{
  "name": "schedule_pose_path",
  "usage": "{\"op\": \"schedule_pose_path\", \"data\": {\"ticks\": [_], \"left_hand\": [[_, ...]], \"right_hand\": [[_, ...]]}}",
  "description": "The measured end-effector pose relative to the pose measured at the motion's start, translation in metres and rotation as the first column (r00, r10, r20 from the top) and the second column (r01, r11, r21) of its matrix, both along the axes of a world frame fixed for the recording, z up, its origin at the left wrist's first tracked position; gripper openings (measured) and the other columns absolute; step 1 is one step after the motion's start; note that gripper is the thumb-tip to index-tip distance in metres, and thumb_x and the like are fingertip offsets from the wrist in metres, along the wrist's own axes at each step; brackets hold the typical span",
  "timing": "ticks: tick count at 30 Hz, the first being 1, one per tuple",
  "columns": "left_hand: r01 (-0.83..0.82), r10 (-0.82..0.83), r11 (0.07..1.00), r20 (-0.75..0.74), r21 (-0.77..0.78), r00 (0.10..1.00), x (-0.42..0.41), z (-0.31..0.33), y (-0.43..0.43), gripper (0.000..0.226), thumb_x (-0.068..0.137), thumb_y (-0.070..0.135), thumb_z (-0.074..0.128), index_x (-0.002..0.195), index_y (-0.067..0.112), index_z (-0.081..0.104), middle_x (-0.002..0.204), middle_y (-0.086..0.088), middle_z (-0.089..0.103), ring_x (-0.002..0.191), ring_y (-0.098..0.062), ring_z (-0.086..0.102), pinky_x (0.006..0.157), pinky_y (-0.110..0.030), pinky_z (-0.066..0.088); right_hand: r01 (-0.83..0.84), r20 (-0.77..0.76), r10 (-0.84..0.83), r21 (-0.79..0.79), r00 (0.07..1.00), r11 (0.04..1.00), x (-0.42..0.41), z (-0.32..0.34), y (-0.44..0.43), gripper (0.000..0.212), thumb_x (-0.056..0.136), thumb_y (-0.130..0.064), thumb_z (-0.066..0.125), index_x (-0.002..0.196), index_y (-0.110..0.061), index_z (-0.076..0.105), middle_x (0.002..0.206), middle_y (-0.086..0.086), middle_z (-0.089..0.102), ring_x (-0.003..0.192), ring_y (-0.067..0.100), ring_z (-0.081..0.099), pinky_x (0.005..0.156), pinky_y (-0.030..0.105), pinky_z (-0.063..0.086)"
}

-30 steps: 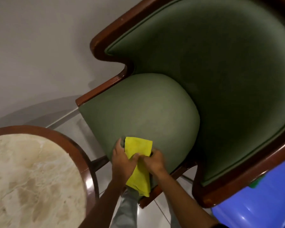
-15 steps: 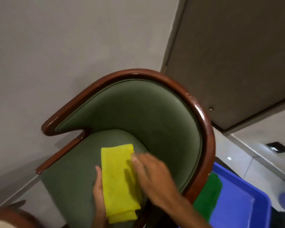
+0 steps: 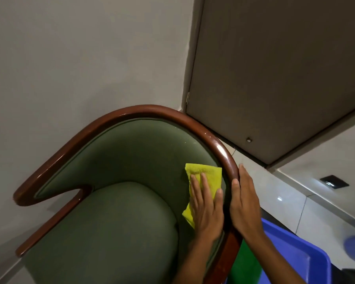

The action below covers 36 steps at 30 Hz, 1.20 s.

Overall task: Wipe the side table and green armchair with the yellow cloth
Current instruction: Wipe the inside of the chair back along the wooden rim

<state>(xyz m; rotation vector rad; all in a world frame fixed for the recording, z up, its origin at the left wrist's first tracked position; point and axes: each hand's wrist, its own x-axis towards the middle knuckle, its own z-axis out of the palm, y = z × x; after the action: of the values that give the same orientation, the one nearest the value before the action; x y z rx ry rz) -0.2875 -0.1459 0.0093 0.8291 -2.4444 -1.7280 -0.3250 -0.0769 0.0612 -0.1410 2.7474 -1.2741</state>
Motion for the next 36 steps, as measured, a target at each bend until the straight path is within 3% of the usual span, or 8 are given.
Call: {"op": "schedule_pose_path", "data": {"ticks": [4, 9, 15, 21, 25, 30, 33, 36], "left_hand": [[-0.259, 0.253, 0.958, 0.061, 0.126, 0.966, -0.031, -0.016, -0.026, 0.064, 0.102, 0.043, 0.032, 0.149, 0.036, -0.011, 0.162, 0.005, -0.02, 0.151, -0.014, -0.01, 0.121, -0.038, 0.001], [-0.621, 0.61, 0.674, 0.171, 0.401, 0.773, -0.089, -0.008, -0.066, 0.057, 0.103, 0.048, 0.017, 0.153, 0.035, -0.008, 0.164, 0.0, -0.017, 0.151, -0.019, -0.013, 0.12, -0.047, -0.006], [-0.514, 0.515, 0.845, 0.03, 0.15, 0.856, -0.092, -0.006, -0.059, 0.063, 0.101, 0.05, 0.03, 0.151, 0.041, -0.008, 0.164, 0.0, -0.018, 0.152, -0.026, -0.007, 0.121, -0.051, 0.003], [-0.622, 0.619, 0.782, -0.152, 0.03, 0.771, -0.131, 0.019, -0.107, 0.053, 0.104, 0.036, 0.031, 0.154, 0.03, 0.015, 0.166, -0.004, -0.003, 0.152, -0.026, -0.003, 0.121, -0.046, 0.0], [-0.483, 0.456, 0.867, -0.2, -0.12, 0.867, -0.135, 0.027, -0.107, 0.054, 0.103, 0.041, 0.024, 0.154, 0.033, 0.009, 0.166, 0.005, 0.0, 0.151, -0.019, -0.012, 0.12, -0.058, -0.006], [-0.087, 0.037, 0.971, -0.221, -0.222, 0.975, -0.074, 0.011, -0.045, 0.049, 0.098, 0.052, 0.016, 0.143, 0.057, -0.003, 0.16, 0.023, -0.01, 0.149, -0.007, -0.018, 0.122, -0.052, -0.009], [0.114, -0.208, 0.921, -0.222, -0.373, 0.953, -0.042, -0.008, -0.034, 0.051, 0.098, 0.056, 0.012, 0.146, 0.054, -0.007, 0.16, 0.024, -0.017, 0.149, -0.009, -0.018, 0.12, -0.048, -0.012], [0.08, -0.192, 0.872, -0.188, -0.483, 0.963, -0.054, -0.011, -0.051, 0.055, 0.097, 0.057, 0.007, 0.15, 0.041, -0.004, 0.162, 0.008, -0.012, 0.151, -0.019, -0.015, 0.121, -0.056, -0.005]], "right_hand": [[0.01, 0.032, -0.01, -0.005, 0.999, 1.0, -0.003, -0.001, 0.002, 0.057, 0.095, -0.056, 0.021, 0.15, -0.041, 0.013, 0.158, -0.006, 0.029, 0.139, 0.002, 0.026, 0.112, 0.028, 0.024], [0.004, 0.042, -0.004, 0.009, 0.999, 1.0, -0.004, -0.003, 0.002, 0.053, 0.093, -0.058, 0.021, 0.144, -0.05, 0.011, 0.154, -0.007, 0.035, 0.13, -0.002, 0.029, 0.106, 0.024, 0.027], [0.014, 0.057, -0.013, -0.023, 0.998, 1.0, -0.005, -0.004, 0.003, 0.046, 0.091, -0.061, 0.021, 0.134, -0.061, 0.008, 0.142, -0.02, 0.034, 0.126, -0.004, 0.032, 0.098, 0.013, 0.029], [0.007, 0.055, -0.006, -0.007, 0.998, 1.0, -0.005, -0.006, 0.005, 0.045, 0.09, -0.065, 0.017, 0.134, -0.065, 0.006, 0.137, -0.026, 0.031, 0.124, -0.006, 0.034, 0.087, 0.002, 0.022], [0.002, 0.056, -0.002, -0.001, 0.998, 1.0, -0.005, -0.006, 0.004, 0.055, 0.092, -0.063, 0.017, 0.145, -0.053, 0.011, 0.146, -0.018, 0.037, 0.124, -0.007, 0.035, 0.086, 0.0, 0.022], [-0.001, 0.067, 0.001, 0.005, 0.998, 1.0, -0.003, -0.004, 0.003, 0.05, 0.093, -0.059, 0.019, 0.141, -0.057, 0.008, 0.152, -0.012, 0.037, 0.125, -0.007, 0.033, 0.094, 0.006, 0.024], [0.006, 0.036, -0.007, 0.021, 0.999, 1.0, -0.002, -0.001, 0.002, 0.046, 0.094, -0.055, 0.021, 0.138, -0.057, 0.008, 0.153, -0.017, 0.031, 0.131, -0.01, 0.027, 0.104, 0.014, 0.026], [-0.014, -0.096, 0.028, 0.145, 0.995, 0.989, 0.0, 0.003, 0.001, 0.048, 0.099, -0.047, 0.022, 0.143, -0.054, 0.004, 0.157, -0.021, 0.014, 0.143, -0.011, 0.009, 0.118, 0.031, 0.017]]}}
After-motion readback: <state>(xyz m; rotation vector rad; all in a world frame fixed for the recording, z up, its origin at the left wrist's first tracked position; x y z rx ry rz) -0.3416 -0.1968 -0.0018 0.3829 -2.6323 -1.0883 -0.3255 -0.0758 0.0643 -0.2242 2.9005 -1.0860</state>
